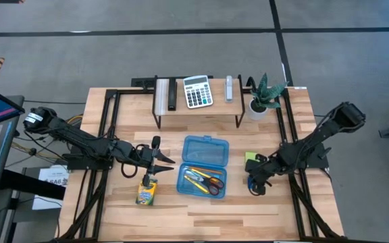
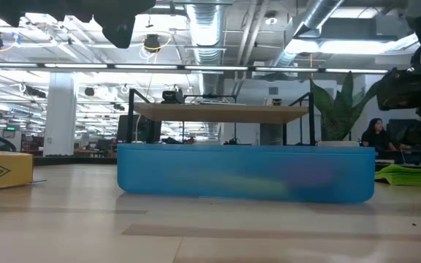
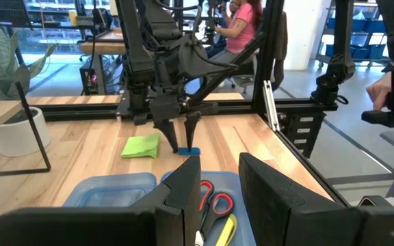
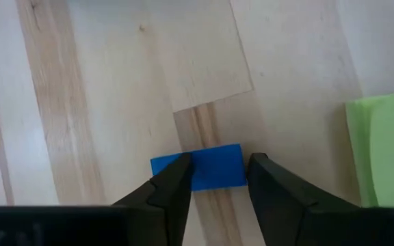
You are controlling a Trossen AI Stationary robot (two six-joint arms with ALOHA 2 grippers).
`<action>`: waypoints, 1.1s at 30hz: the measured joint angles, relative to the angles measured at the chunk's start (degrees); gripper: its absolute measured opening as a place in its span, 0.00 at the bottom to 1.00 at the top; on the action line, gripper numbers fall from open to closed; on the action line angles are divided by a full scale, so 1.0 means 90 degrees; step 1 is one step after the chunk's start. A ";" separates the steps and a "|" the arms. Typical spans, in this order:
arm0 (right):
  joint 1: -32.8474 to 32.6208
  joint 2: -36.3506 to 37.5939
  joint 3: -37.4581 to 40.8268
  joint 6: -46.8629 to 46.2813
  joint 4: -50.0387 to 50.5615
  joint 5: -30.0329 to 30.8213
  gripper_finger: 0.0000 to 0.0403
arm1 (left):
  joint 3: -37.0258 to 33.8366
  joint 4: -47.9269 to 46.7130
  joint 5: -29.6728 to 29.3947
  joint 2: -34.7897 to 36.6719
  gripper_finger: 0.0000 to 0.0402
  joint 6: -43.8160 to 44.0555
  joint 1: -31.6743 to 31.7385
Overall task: Pack school essentials
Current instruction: Put the blue eraser into the supply box
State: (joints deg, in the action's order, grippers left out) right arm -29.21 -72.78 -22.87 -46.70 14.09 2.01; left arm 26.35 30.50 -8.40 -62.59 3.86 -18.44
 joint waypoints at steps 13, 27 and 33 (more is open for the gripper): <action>0.0007 0.0001 -0.0001 0.0177 0.0056 -0.0031 0.09 | 0.0000 -0.0003 -0.0004 0.0000 0.22 0.0000 -0.0001; 0.0007 0.0321 -0.0395 0.0349 0.0457 -0.0111 0.00 | 0.0000 -0.0003 -0.0075 0.0000 0.22 0.0000 -0.0001; 0.0007 0.0326 -0.0659 0.0538 0.0437 0.0020 0.00 | 0.0000 -0.0003 -0.0097 0.0000 0.22 -0.0002 -0.0002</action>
State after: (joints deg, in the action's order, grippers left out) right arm -29.15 -69.84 -28.79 -41.86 18.02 2.19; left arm 26.35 30.48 -9.28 -62.59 3.84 -18.46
